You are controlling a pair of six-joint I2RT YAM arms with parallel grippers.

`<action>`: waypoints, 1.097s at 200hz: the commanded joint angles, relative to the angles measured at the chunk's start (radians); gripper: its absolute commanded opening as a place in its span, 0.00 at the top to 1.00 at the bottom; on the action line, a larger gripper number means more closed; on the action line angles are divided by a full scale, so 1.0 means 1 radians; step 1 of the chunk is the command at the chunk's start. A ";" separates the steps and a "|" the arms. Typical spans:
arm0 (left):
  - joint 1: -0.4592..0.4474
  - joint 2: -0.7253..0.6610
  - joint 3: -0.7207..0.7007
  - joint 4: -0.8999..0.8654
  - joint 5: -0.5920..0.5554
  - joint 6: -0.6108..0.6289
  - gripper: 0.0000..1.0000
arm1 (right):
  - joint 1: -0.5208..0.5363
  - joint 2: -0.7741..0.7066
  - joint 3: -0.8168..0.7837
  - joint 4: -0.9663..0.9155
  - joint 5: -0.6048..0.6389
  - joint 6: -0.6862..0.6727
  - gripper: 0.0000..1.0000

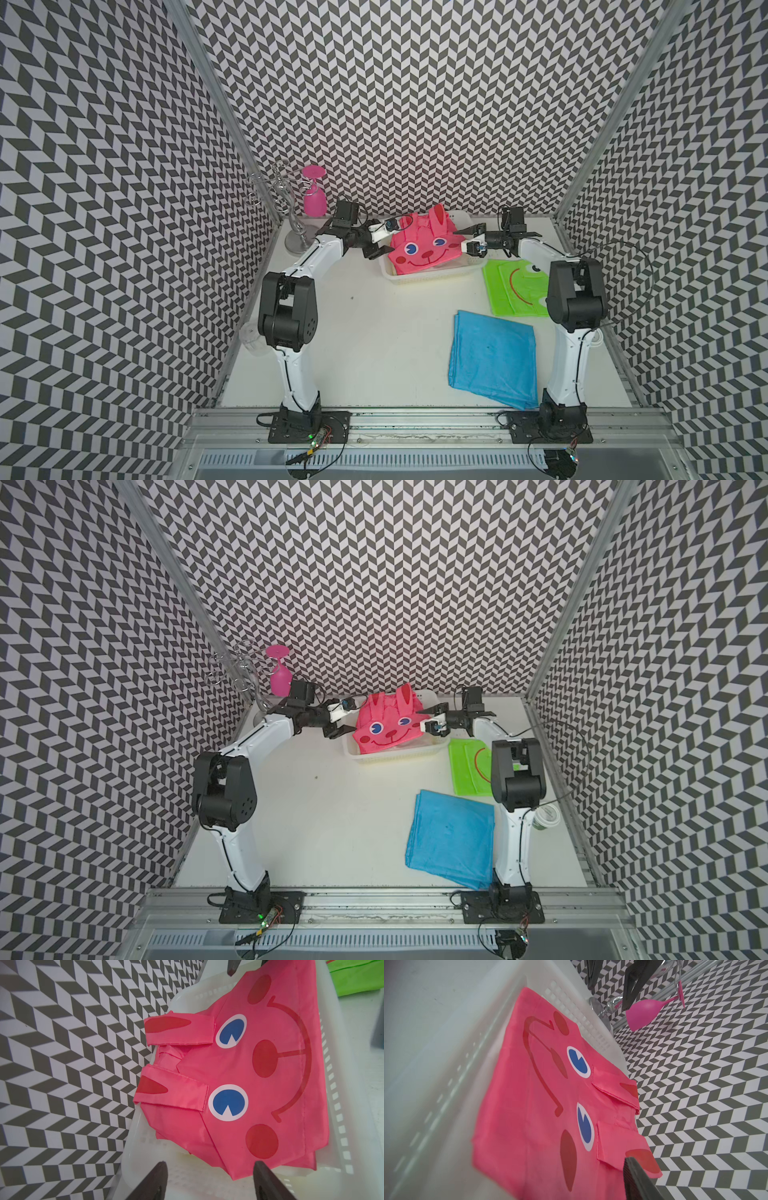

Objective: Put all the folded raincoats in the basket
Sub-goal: Place the raincoat in the basket.

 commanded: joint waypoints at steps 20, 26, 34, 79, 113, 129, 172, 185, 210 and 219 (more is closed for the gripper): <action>-0.008 0.032 0.022 0.030 -0.020 -0.084 0.31 | 0.003 -0.109 0.035 -0.162 0.282 -0.101 0.48; -0.008 0.031 0.018 0.030 -0.023 -0.086 0.31 | 0.003 -0.124 0.037 -0.181 0.347 -0.096 0.48; -0.008 0.027 0.010 0.034 -0.027 -0.089 0.31 | 0.001 -0.145 0.027 -0.182 0.432 -0.070 0.48; -0.015 -0.003 -0.052 0.087 -0.060 -0.136 0.30 | -0.024 -0.248 -0.005 -0.177 0.551 0.092 0.48; -0.016 -0.020 -0.083 0.099 -0.068 -0.188 0.27 | 0.021 -0.303 0.013 -0.157 0.502 0.513 0.53; -0.014 -0.028 -0.096 0.108 -0.073 -0.232 0.27 | 0.104 -0.321 0.000 -0.140 0.598 0.752 0.57; -0.012 -0.053 -0.118 0.124 -0.087 -0.356 0.27 | 0.339 -0.206 0.138 -0.360 0.841 1.141 0.90; -0.009 -0.070 -0.131 0.126 -0.074 -0.383 0.26 | 0.350 -0.148 0.224 -0.448 0.846 1.284 0.97; -0.004 -0.098 -0.175 0.173 -0.074 -0.420 0.25 | 0.350 -0.071 0.314 -0.572 0.816 1.464 1.00; -0.001 -0.103 -0.184 0.182 -0.074 -0.427 0.25 | 0.349 -0.065 0.303 -0.579 0.814 1.516 1.00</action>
